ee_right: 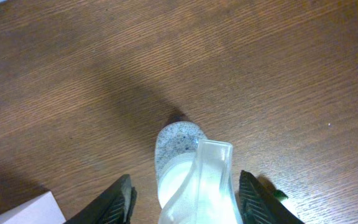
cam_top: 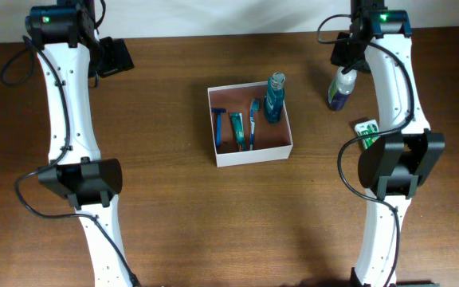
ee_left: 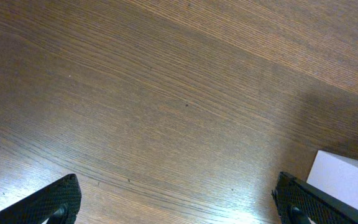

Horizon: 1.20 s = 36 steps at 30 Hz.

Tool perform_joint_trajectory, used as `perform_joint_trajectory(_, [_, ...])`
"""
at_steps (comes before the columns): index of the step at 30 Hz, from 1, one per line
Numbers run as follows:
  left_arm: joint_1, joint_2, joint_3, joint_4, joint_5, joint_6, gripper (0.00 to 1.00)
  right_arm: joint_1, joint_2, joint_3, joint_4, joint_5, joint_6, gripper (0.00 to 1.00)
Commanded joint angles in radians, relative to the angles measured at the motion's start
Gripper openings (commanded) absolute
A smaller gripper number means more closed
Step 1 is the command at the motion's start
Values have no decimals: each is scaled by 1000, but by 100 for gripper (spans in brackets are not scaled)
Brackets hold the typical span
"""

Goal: Pack container
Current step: 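Lower the right gripper and grasp the pump bottle top, then lift the pump bottle and carry it over the box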

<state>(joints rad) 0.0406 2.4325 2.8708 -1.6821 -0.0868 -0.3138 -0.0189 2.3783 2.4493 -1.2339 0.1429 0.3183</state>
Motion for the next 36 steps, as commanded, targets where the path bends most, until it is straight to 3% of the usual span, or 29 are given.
perform_joint_trajectory(1, [3, -11, 14, 2, -8, 5, 99, -3, 17, -5, -4, 24, 13, 41])
perform_joint_trajectory(5, [3, -11, 14, 2, -8, 5, 100, -3, 17, -5, -4, 24, 13, 35])
perform_joint_trajectory(21, [3, -11, 14, 2, -8, 5, 99, -19, 4, 18, -1, 26, 7, 27])
perform_joint_trajectory(36, [3, -11, 14, 2, -8, 5, 99, -21, -16, 259, -142, -40, -26, 25])
